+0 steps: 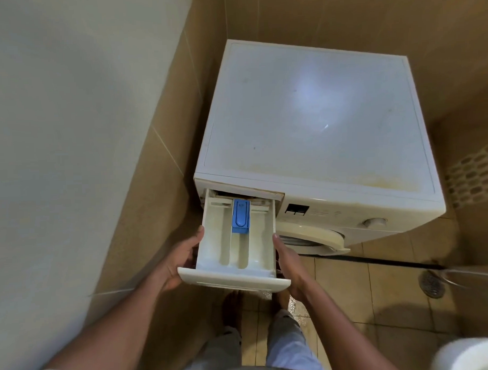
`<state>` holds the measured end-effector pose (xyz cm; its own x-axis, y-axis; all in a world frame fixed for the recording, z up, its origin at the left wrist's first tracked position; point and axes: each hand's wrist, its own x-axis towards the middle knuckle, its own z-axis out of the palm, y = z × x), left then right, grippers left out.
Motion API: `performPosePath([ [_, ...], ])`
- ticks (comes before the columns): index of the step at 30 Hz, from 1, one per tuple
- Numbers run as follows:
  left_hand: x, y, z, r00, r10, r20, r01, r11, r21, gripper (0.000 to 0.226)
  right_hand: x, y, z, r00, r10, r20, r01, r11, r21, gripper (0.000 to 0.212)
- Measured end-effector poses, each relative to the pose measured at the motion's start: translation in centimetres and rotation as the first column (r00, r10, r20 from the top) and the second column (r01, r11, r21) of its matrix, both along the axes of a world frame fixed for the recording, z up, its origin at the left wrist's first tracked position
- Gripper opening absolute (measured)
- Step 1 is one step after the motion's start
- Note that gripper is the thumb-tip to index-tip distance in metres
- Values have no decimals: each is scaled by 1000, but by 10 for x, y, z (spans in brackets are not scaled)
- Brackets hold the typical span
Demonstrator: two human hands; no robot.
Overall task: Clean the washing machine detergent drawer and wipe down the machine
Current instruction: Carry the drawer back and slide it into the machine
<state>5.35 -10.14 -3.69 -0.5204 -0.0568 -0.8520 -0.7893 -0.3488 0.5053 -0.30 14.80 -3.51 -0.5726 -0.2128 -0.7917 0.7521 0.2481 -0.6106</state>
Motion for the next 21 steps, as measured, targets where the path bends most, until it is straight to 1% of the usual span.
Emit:
performPosePath([
  [3, -4, 2, 2, 1000, 10, -7, -10, 1000, -21, 62, 0, 0, -4, 1000, -19, 12, 19, 1000, -9, 72],
  [4, -4, 2, 2, 1000, 19, -10, -20, 1000, -20, 61, 1, 1, -7, 1000, -18, 16, 18, 1000, -3, 69],
  [7, -2, 4, 1, 1000, 17, -16, -18, 1000, -16, 61, 3, 7, -8, 1000, -5, 14, 5, 999, 35, 48],
  [8, -1, 5, 0, 1000, 18, -18, -19, 1000, -15, 61, 3, 8, -7, 1000, 1, 21, -1, 999, 36, 40],
  [9, -1, 6, -1, 1000, 18, -21, -19, 1000, -16, 61, 3, 9, -5, 1000, -6, 25, 5, 1000, 21, 36],
  [13, 1, 8, -7, 999, 17, -29, -17, 1000, -5, 60, 3, 8, 22, 1000, -22, -10, 22, 1000, 3, 43],
  [15, 1, 6, -10, 999, 25, -37, -25, 1000, 3, 60, 3, 11, 1, 1000, -10, -23, 11, 1000, 29, 42],
  [18, 1, 1, -10, 999, 21, -42, -21, 1000, 6, 61, 10, 5, -9, 999, -22, -48, 24, 998, 55, 51],
  [21, 0, -5, -9, 999, 12, -36, -11, 1000, 29, 61, 19, 2, -13, 996, -43, -76, 48, 997, 64, 38],
])
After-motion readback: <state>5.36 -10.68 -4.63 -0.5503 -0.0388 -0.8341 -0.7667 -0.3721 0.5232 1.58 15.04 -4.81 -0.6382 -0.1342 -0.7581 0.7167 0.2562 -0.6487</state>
